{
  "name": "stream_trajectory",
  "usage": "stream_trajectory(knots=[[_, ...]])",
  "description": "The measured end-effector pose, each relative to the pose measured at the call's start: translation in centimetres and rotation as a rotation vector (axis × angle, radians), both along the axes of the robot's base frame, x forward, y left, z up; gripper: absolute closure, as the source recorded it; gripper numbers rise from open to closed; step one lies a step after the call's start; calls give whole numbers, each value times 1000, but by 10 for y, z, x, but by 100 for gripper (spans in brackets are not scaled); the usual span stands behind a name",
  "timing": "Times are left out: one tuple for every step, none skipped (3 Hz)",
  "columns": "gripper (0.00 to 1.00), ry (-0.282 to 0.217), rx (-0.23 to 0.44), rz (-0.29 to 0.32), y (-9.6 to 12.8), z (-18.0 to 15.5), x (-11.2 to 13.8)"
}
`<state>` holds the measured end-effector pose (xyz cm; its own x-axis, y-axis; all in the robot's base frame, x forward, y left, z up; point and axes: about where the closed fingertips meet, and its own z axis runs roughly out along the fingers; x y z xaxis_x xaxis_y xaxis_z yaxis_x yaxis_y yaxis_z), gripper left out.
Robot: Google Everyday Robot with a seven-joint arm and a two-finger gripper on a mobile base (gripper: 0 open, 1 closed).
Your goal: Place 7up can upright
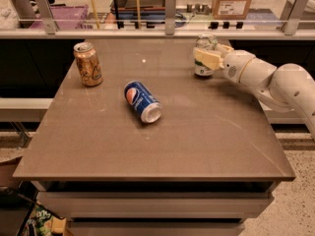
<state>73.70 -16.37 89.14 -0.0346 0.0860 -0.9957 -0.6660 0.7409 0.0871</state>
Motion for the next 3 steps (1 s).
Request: stream_trajectory(knots=[[13,0,0,4,3,0,0],[0,0,1,9,6,1,0],[0,0,1,9,6,1,0]])
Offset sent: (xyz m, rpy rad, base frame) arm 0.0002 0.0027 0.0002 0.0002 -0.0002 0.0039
